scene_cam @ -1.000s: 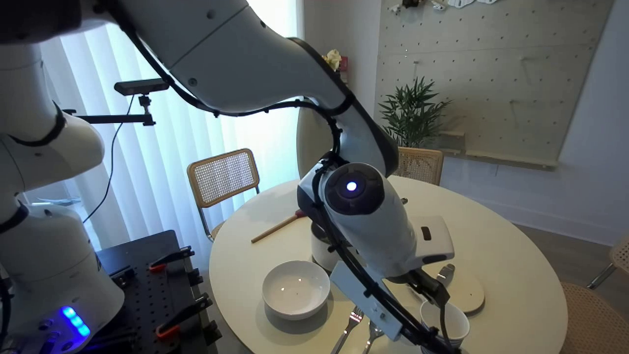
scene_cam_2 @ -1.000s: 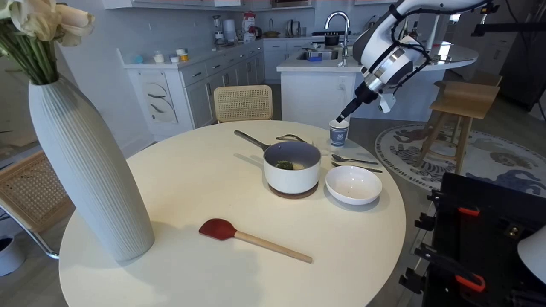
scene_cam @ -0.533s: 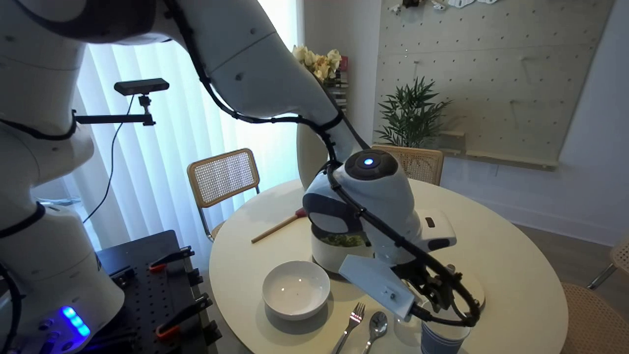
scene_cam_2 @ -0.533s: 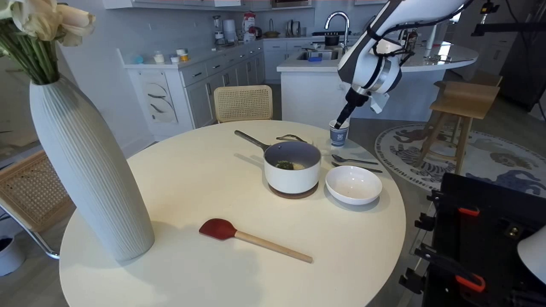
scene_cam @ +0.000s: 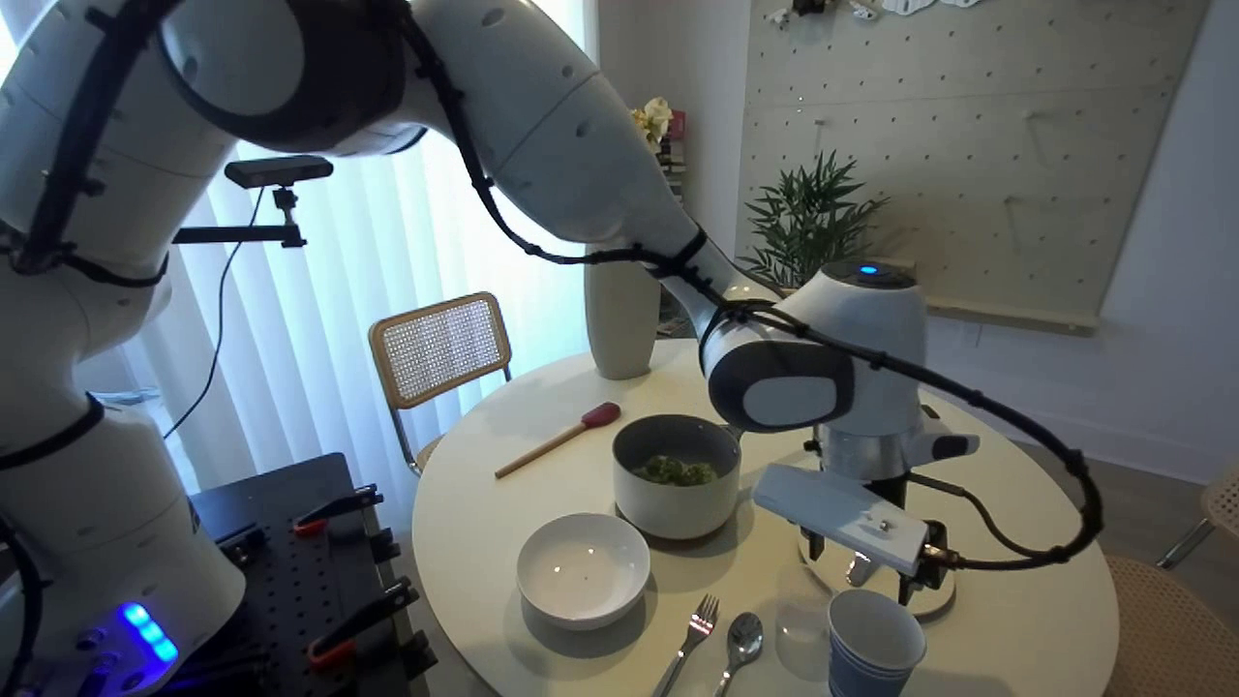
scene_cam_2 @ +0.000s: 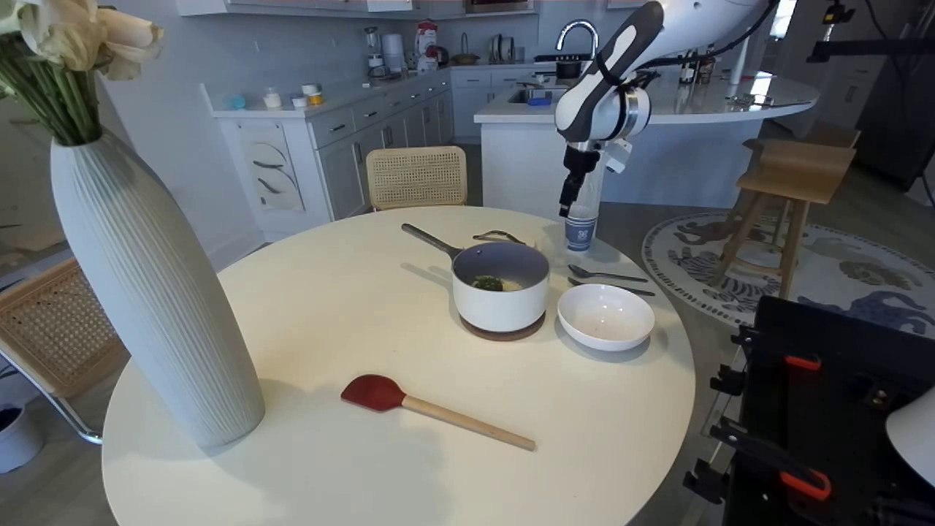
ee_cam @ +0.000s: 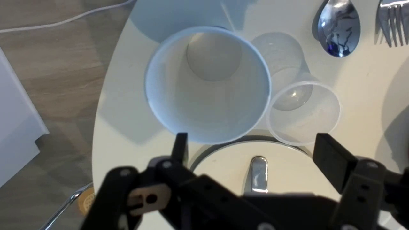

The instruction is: Place the spoon next to the fork then move the cup to the left

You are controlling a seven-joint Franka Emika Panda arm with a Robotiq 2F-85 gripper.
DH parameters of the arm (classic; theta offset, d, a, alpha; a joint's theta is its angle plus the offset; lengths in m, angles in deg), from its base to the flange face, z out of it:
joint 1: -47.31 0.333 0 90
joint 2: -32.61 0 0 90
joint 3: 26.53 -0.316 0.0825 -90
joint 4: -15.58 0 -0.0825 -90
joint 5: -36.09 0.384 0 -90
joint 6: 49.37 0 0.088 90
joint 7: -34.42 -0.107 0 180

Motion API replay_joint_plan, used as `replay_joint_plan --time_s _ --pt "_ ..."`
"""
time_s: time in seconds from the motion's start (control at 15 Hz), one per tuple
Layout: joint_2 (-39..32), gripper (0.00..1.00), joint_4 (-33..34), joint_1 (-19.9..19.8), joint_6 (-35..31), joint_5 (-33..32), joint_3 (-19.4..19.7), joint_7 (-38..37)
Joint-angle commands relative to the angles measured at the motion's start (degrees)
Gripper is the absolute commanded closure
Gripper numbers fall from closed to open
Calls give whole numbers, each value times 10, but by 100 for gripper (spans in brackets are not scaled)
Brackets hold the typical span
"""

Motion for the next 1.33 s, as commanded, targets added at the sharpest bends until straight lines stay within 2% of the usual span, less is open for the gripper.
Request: replay_joint_plan --time_s 0.0,0.2,0.47,0.8,1.27 --pt "-58 0 130 -12 143 -30 -8 -3" --pt "-86 0 194 -8 224 -32 -3 -11" --pt "-109 0 248 0 292 -36 7 -36" --pt "-135 0 289 1 333 -48 12 -54" --pt "-142 0 290 4 340 -51 21 -64"
